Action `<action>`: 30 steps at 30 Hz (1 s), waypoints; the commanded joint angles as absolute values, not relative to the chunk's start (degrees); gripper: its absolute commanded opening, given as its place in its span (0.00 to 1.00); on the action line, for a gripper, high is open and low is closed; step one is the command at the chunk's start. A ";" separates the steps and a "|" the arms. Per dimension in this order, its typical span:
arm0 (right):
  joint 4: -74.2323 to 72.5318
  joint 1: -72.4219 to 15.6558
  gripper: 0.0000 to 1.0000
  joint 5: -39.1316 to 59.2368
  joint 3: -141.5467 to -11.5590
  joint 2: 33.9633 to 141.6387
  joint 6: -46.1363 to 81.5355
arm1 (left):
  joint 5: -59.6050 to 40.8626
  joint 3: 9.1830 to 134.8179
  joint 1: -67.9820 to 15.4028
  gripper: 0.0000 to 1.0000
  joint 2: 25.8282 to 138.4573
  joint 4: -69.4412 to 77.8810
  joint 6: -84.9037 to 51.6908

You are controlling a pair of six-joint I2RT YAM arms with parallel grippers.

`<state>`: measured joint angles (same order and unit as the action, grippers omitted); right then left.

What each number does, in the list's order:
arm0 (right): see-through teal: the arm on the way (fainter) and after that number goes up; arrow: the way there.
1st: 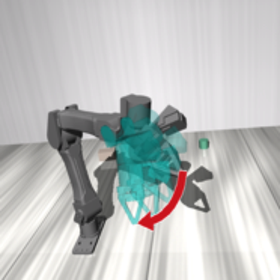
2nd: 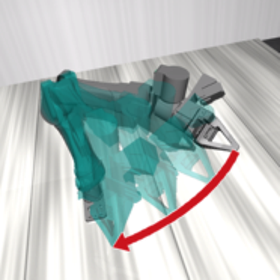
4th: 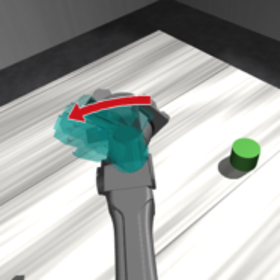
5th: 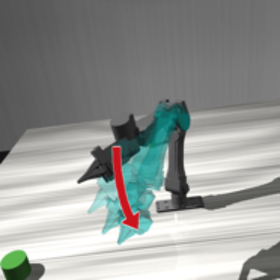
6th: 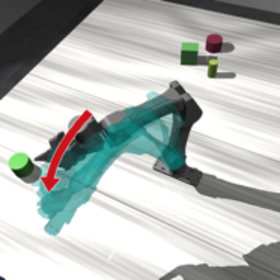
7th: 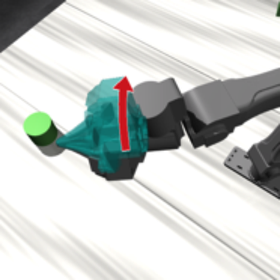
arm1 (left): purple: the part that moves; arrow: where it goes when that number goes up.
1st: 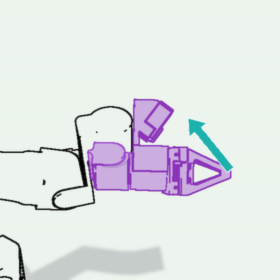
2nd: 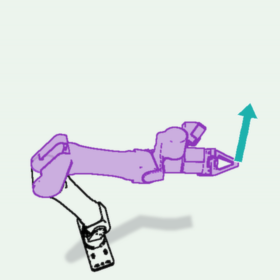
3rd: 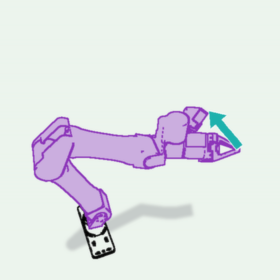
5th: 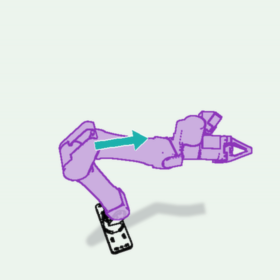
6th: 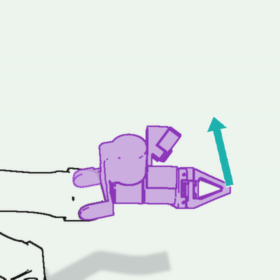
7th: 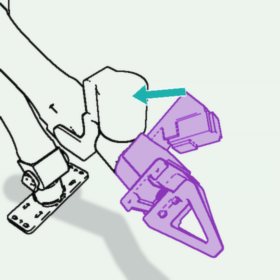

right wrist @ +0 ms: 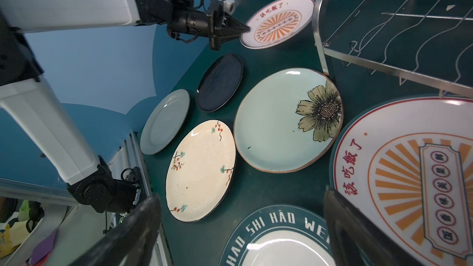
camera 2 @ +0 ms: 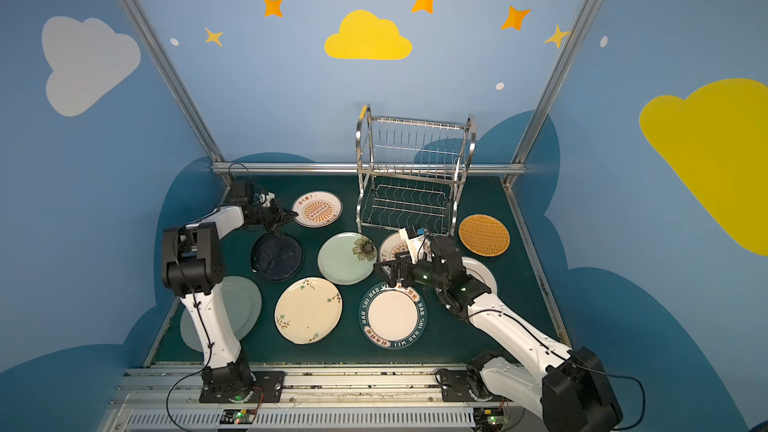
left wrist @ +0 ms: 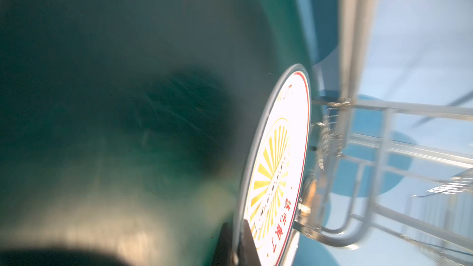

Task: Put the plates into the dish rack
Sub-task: 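Grasp the rim of the orange-sunburst plate with the left gripper and tilt it up, then raise the plate upright with the left gripper while right gripper grasps its rim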

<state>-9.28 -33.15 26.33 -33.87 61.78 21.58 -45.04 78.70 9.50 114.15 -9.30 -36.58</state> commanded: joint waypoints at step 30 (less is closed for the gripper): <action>10.80 -32.99 0.85 21.02 -56.22 58.02 37.35 | -53.29 42.22 -13.23 0.04 59.22 10.80 -54.41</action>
<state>6.68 -33.06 18.24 -54.63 55.31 33.19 -52.77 41.36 -11.44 59.53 3.03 -52.97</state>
